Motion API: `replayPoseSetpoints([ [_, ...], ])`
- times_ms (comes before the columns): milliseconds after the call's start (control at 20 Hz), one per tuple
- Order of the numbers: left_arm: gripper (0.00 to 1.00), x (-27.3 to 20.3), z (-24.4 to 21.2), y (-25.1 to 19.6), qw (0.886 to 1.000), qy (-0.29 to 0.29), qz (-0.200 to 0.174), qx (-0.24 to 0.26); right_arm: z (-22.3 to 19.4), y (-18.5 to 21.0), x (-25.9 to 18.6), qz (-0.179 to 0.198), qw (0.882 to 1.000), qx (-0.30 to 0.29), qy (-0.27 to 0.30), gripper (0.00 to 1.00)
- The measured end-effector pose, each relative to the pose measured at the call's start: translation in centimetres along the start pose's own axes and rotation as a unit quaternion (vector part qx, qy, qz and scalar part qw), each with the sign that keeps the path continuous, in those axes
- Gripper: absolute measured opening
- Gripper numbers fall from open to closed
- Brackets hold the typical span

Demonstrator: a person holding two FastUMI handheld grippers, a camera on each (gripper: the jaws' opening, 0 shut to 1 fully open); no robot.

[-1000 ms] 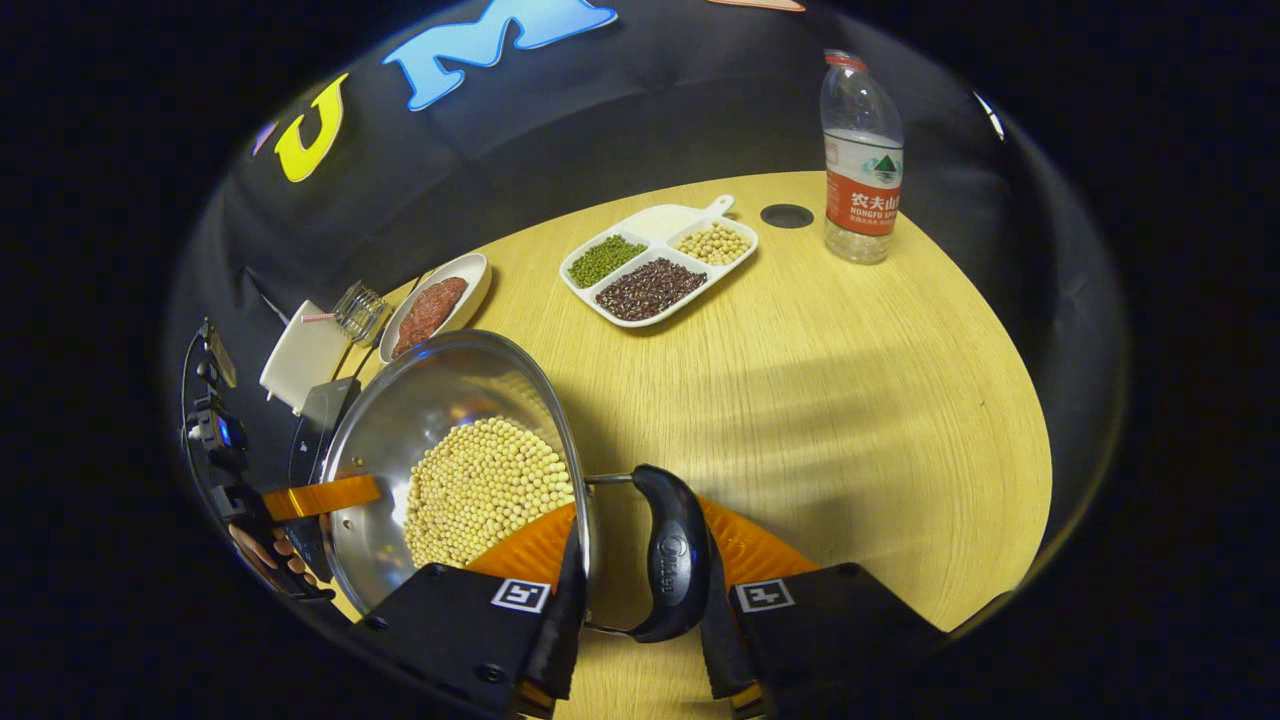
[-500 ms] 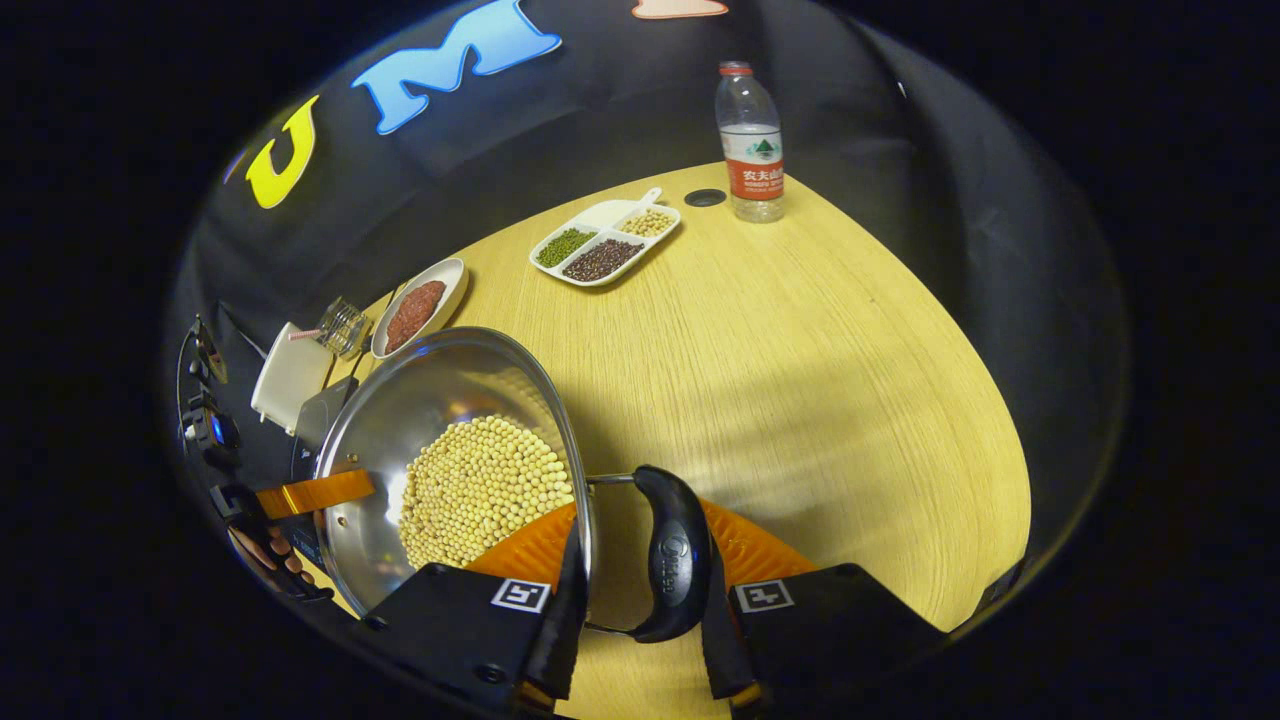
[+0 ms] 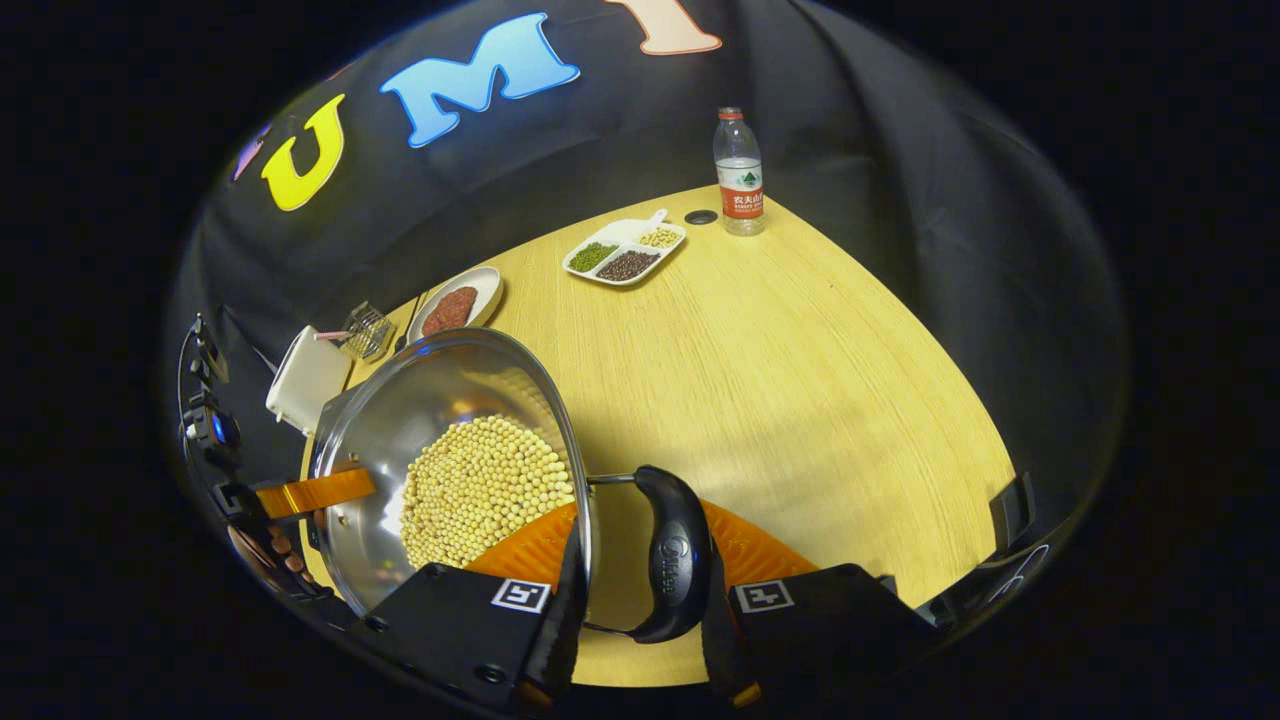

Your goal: First push the handle of the pot to place it horizontally, then grasp the pot with both hands and set it on the induction cooktop.

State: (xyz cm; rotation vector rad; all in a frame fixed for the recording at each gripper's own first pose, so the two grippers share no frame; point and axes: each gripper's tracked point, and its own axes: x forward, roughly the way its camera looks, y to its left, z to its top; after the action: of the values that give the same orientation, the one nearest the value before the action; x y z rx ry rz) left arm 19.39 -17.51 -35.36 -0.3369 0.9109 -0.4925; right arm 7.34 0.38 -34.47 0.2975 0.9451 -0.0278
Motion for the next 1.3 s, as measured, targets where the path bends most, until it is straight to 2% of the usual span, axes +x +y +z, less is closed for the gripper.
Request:
replayPoseSetpoints([
  [100,0.47,-1.8,0.1,1.0,1.000,-0.008,-0.003,-0.001,-0.8,1.7,-0.9,0.002,1.000,0.000,-0.002,0.51],
  [150,0.43,-2.7,0.0,1.6,1.000,-0.007,-0.002,-0.002,-1.1,2.5,-1.4,0.003,1.000,-0.004,-0.003,0.51],
  [250,0.48,-4.5,-0.2,3.0,1.000,-0.010,0.001,-0.011,-1.7,4.3,-2.1,0.007,1.000,-0.013,-0.004,0.52],
  [300,0.43,-5.3,-0.4,3.7,1.000,-0.011,0.004,-0.016,-1.9,5.3,-2.3,0.009,1.000,-0.018,-0.005,0.51],
  [350,0.47,-6.0,-0.3,4.6,1.000,-0.013,0.006,-0.022,-2.1,6.3,-2.4,0.012,1.000,-0.023,-0.006,0.52],
  [450,0.47,-7.3,-0.2,6.4,0.999,-0.017,0.012,-0.031,-2.4,8.4,-2.3,0.019,0.999,-0.034,-0.005,0.53],
  [500,0.43,-8.0,-0.2,7.3,0.999,-0.020,0.015,-0.036,-2.4,9.4,-2.2,0.022,0.999,-0.040,-0.004,0.52],
  [950,0.43,-12.1,2.3,16.1,0.994,-0.052,0.055,-0.074,-2.1,19.3,0.8,0.064,0.995,-0.081,0.014,0.51],
  [1000,0.47,-12.6,2.6,16.9,0.994,-0.057,0.059,-0.075,-2.0,20.3,1.2,0.070,0.994,-0.082,0.015,0.51],
  [1050,0.47,-13.0,3.0,17.8,0.993,-0.060,0.063,-0.074,-2.0,21.1,1.6,0.074,0.994,-0.079,0.020,0.52],
  [1100,0.43,-13.6,3.5,18.6,0.993,-0.063,0.068,-0.075,-2.2,22.0,2.1,0.078,0.994,-0.073,0.027,0.53],
  [1300,0.43,-14.2,5.1,21.6,0.992,-0.072,0.078,-0.071,-1.9,25.2,3.4,0.091,0.993,-0.064,0.032,0.50],
])
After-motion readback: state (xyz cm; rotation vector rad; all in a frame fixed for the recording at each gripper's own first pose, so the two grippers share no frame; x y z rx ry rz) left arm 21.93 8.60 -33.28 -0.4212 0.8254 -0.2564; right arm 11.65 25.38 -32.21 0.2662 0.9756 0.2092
